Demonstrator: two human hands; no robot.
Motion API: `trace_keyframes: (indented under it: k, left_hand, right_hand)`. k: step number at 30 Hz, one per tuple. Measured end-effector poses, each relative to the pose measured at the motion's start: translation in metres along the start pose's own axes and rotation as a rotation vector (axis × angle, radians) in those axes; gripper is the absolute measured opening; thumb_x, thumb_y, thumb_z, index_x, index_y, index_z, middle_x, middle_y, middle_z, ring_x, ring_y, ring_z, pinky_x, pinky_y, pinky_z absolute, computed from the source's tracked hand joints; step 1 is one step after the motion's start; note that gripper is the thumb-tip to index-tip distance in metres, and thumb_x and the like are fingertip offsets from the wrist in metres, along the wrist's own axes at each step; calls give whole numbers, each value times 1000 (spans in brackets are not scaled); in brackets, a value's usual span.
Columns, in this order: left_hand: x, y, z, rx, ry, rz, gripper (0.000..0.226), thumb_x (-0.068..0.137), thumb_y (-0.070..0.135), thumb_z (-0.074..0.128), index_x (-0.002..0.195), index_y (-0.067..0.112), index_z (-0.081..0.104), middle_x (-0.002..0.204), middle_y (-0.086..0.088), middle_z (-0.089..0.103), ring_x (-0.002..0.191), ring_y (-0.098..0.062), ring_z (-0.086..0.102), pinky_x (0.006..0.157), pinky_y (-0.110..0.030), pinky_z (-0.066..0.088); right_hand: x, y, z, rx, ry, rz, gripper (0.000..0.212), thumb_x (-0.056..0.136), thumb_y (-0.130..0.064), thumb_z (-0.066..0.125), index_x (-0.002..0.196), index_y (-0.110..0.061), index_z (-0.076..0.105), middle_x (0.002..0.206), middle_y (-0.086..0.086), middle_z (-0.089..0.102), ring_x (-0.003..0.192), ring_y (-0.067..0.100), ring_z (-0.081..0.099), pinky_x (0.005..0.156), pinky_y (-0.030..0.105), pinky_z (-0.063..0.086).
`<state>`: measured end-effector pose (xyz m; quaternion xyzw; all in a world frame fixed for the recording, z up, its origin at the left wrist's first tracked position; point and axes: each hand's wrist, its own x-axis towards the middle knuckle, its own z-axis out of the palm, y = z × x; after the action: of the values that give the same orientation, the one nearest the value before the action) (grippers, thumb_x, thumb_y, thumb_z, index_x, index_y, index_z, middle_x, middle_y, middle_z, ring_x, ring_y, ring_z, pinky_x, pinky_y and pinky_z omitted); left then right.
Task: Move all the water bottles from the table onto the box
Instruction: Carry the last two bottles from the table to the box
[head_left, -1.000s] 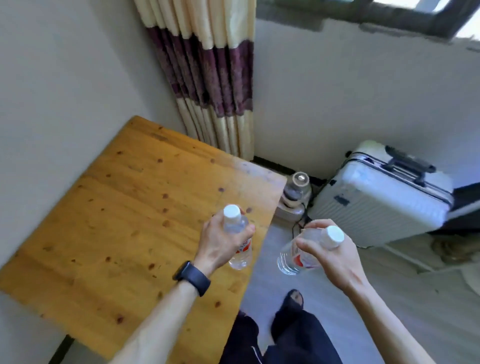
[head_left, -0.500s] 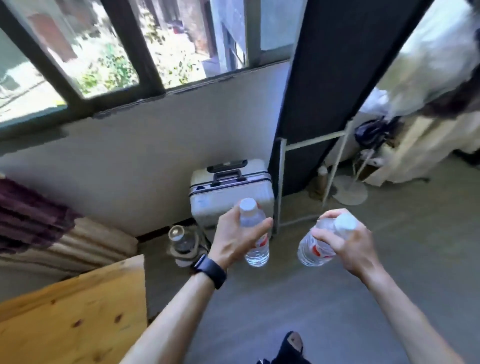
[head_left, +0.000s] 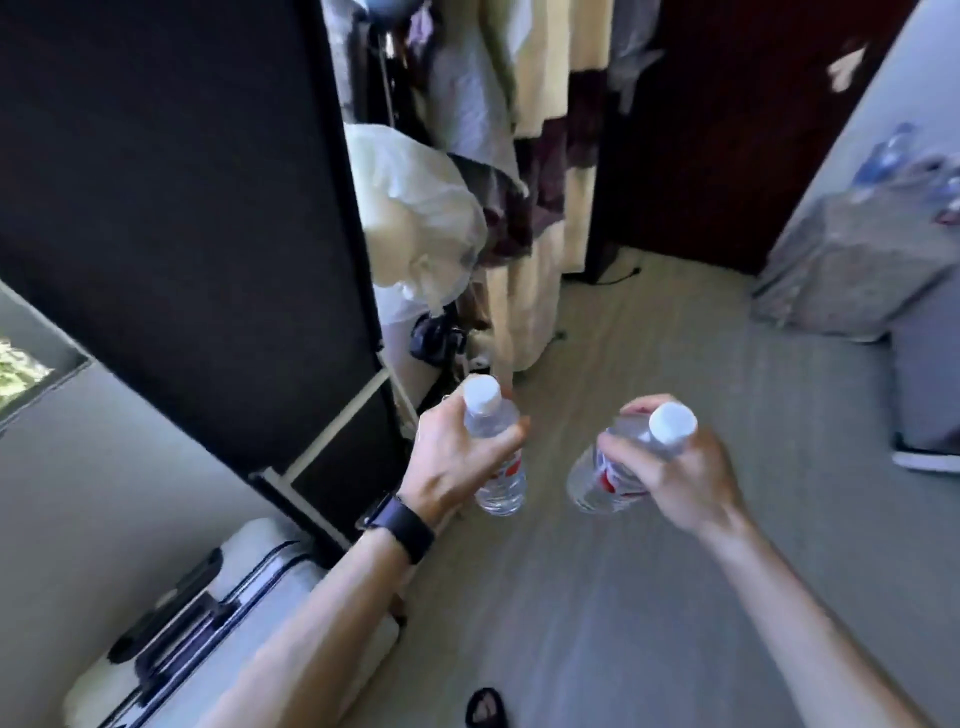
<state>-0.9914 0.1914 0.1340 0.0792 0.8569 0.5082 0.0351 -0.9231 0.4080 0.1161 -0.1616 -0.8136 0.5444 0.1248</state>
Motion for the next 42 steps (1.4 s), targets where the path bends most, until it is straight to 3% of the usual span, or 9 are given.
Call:
trace_keyframes:
  k: [5,7,13,15,18,23,30,34,42]
  left_hand:
    - [92,57,60,15,-212,152,21,77,28,78,92,19,65,82,16,70,78,-6,66,68,-14,51]
    - [123,80,90,-3,-294,200,22,78,29,77,93,17,65,82,12,71,76,-8,67,67,-13,51]
    - [208,136,199,-83,-395,274,25,78,30,80,99,26,67,89,12,73,79,0,66,62,-7,47]
    - [239,152,240,-87,-404,293,25,76,33,80,98,29,67,91,14,72,83,2,66,68,-10,50]
    - [286,177,300,-66,-405,288,24,76,35,80,96,31,68,90,17,72,85,5,66,78,-15,52]
    - [359,220,382,-33,-414,301,24,76,36,80,96,32,66,91,17,71,87,4,65,75,-13,49]
    - [458,249,488,-38,-454,268,23,77,36,80,96,31,67,92,14,72,86,6,66,70,-6,47]
    - [528,263,564,-56,-484,233,21,77,34,80,93,32,68,88,17,71,82,8,65,74,-12,48]
    - [689,321,699,-162,-473,105,20,78,32,80,94,30,68,89,13,72,81,3,69,73,-21,54]
  right_hand:
    - [51,-4,-65,10,222,50,34,62,-42,76,90,-29,65,70,-13,66,69,8,63,64,27,50]
    - [72,1,-95,10,311,65,34,62,-43,76,91,-30,65,70,-14,66,70,8,63,64,27,49]
    - [142,46,-179,-2,477,122,36,59,-43,78,89,-29,66,74,-11,67,73,10,63,65,29,49]
    - [174,68,-208,1,500,141,38,57,-45,78,89,-29,67,79,-5,70,77,16,65,71,33,52]
    - [226,93,-252,-7,516,171,35,57,-42,78,86,-26,67,73,-17,68,72,6,62,70,30,50]
    - [303,121,-329,-15,541,197,40,56,-45,77,89,-25,66,78,-1,70,77,19,65,74,33,52]
    - [411,171,-407,-37,581,239,46,52,-52,74,89,-26,67,80,-4,72,83,22,69,80,43,56]
    - [494,204,-444,-46,557,307,42,53,-48,75,87,-24,68,81,-4,72,81,18,67,80,41,55]
    - [680,246,-539,43,634,392,36,55,-42,77,88,-30,70,87,-1,75,89,22,71,83,51,58]
